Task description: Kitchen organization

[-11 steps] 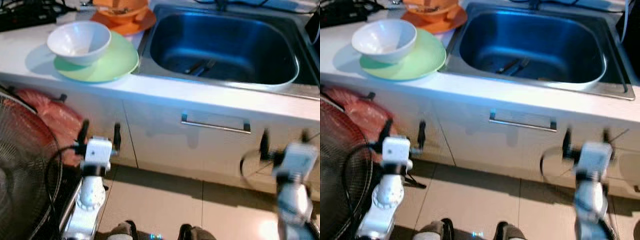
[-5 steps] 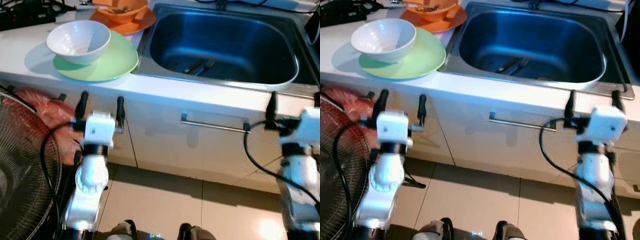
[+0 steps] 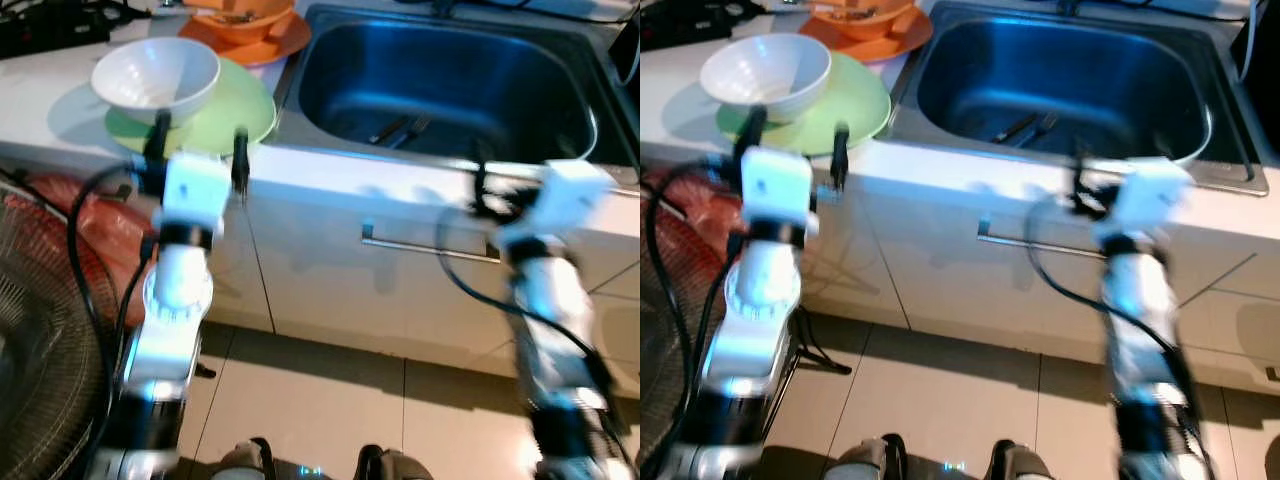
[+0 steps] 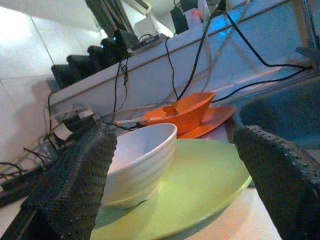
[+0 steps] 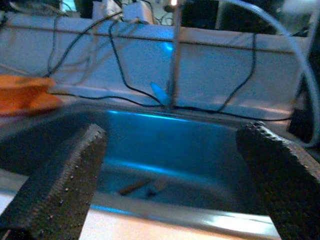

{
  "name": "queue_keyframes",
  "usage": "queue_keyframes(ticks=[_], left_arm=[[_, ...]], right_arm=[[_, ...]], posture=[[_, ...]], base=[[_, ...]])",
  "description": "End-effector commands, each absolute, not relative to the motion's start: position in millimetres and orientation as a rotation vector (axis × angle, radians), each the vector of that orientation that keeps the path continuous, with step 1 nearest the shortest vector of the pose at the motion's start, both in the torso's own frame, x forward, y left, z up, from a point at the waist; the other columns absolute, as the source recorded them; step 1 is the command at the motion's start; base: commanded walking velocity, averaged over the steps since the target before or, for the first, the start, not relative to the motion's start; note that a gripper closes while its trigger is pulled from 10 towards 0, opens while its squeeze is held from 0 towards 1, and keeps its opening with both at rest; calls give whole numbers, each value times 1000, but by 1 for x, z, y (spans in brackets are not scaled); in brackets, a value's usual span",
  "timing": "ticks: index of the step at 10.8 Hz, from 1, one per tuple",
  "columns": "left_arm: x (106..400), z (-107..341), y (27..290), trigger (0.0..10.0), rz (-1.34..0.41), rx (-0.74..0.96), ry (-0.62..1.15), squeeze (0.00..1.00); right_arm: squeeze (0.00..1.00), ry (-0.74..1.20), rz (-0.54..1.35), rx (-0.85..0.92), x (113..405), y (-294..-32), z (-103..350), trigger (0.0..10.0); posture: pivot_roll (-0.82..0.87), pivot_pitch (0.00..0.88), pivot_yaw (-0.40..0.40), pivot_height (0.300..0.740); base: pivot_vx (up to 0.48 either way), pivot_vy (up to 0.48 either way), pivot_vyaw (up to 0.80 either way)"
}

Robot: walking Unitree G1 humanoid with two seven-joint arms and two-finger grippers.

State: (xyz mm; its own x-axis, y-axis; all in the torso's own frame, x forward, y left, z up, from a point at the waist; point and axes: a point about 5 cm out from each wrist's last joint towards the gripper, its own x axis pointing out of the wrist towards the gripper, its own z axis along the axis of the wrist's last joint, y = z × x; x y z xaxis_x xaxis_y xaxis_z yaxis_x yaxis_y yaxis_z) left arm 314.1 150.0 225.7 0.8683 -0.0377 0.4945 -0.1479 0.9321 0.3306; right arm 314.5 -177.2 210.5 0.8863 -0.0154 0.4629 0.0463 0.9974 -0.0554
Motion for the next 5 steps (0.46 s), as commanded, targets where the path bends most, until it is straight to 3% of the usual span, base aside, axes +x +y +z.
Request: queue_keyframes(ticks=[1, 3, 5], left_arm=[[319, 219, 145, 10000, 25, 351, -467, 0], [329, 229, 129, 10000, -19, 372, -469, 0], [338, 244, 130, 10000, -40, 418, -469, 0]], right_arm=[[0, -468, -3, -58, 319, -171, 210, 10000], [0, -487, 41, -42, 328, -158, 218, 10000], [0, -489, 73, -27, 331, -148, 218, 10000]], posture=[[68, 166, -9, 740], [72, 152, -9, 740], [74, 148, -6, 740]], base=[[0, 0, 0], [0, 0, 0], [0, 0, 0]])
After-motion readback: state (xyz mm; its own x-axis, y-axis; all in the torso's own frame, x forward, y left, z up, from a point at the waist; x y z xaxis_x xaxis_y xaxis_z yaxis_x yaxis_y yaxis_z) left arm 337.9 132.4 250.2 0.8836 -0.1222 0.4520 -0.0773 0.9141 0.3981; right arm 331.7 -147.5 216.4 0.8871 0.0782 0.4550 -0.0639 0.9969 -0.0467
